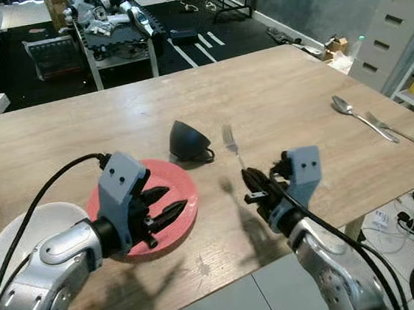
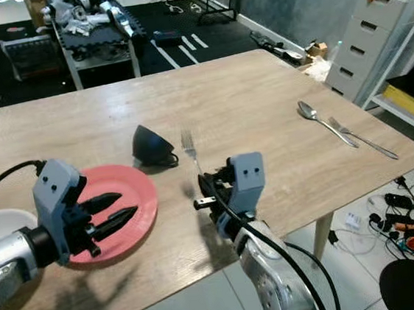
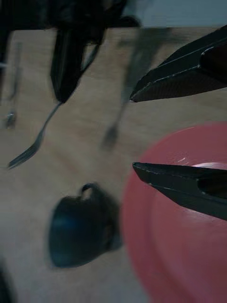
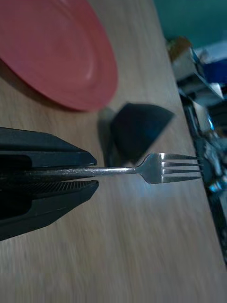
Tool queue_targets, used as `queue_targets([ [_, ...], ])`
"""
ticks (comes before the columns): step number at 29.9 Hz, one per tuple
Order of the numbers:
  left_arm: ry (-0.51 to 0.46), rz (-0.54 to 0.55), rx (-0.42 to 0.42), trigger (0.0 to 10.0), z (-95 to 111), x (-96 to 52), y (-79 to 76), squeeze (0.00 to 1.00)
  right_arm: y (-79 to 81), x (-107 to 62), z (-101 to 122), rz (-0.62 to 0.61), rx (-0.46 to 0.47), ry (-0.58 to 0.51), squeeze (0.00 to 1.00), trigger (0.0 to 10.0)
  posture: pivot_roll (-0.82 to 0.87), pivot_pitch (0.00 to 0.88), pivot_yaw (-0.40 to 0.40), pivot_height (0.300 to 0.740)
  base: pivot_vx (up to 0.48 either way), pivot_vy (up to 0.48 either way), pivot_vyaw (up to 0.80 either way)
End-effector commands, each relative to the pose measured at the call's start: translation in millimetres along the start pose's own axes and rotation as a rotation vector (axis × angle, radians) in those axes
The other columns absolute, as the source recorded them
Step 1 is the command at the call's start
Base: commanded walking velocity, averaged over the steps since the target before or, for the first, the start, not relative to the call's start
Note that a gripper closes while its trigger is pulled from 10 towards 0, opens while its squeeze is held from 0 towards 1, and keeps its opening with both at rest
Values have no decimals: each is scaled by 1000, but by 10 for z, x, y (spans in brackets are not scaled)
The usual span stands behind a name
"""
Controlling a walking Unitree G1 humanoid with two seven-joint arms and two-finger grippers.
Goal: Setting the table
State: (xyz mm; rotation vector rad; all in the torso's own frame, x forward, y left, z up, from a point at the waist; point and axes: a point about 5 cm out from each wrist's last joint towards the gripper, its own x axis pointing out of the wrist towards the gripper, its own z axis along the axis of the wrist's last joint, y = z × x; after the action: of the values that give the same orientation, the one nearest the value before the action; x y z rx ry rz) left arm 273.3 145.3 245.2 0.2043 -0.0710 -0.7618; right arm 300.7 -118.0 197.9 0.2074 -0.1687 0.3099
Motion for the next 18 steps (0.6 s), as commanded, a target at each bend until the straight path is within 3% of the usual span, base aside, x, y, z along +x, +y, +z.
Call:
queue_targets([
  [1,-27,37,35,10000,30,25,-8,0,-75,-64,27,-62,-15,-34,0,10000,96,158,47,740,0,0,0],
  [4,-44,84,43,10000,15,111,-20,0,-114,-99,74,-110,-25,-77,0,10000,89,154,53,740,0,0,0],
  [7,-47,64,49,10000,-4,176,-78,0,-132,-97,132,-133,-25,-111,0,10000,82,151,57,740,0,0,0],
  [18,-63,71,36,9647,2,226,-60,0,-149,-90,123,-145,-28,-113,0,10000,85,147,60,740,0,0,0],
])
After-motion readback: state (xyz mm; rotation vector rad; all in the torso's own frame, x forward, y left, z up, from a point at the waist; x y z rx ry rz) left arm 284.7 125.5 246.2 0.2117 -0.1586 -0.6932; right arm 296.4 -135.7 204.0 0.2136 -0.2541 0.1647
